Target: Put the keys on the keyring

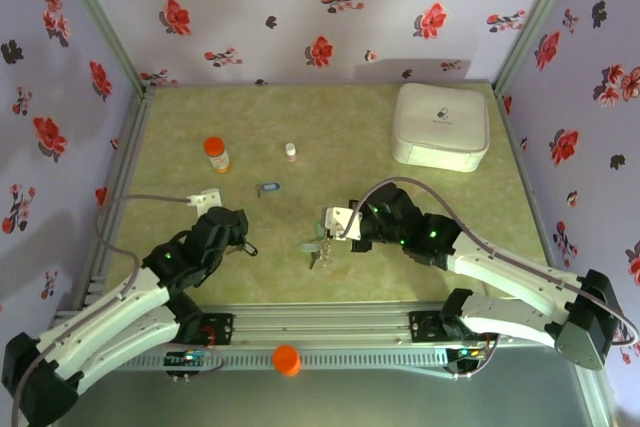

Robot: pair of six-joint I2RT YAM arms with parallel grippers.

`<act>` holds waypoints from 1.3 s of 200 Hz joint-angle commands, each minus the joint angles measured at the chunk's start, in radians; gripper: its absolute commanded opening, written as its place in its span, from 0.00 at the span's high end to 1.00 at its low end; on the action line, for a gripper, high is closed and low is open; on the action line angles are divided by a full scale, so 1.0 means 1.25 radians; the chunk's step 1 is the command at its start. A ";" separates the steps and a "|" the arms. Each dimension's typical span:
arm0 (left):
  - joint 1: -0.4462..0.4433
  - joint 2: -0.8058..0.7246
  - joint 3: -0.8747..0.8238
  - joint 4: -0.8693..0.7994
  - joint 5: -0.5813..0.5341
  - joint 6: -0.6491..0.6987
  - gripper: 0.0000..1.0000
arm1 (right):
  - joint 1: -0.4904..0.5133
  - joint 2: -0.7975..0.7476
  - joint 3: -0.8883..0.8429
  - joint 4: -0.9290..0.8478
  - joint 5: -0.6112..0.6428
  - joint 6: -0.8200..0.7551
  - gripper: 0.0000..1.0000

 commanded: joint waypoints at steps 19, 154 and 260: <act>0.045 0.119 0.041 -0.117 0.128 -0.120 0.59 | 0.006 -0.004 -0.008 0.037 -0.003 -0.011 1.00; 0.181 0.398 0.076 0.013 0.320 0.087 0.74 | 0.011 -0.011 -0.008 0.015 -0.014 -0.006 1.00; 0.191 0.414 0.070 -0.007 0.326 0.091 0.79 | 0.012 -0.014 -0.009 0.016 -0.019 -0.006 1.00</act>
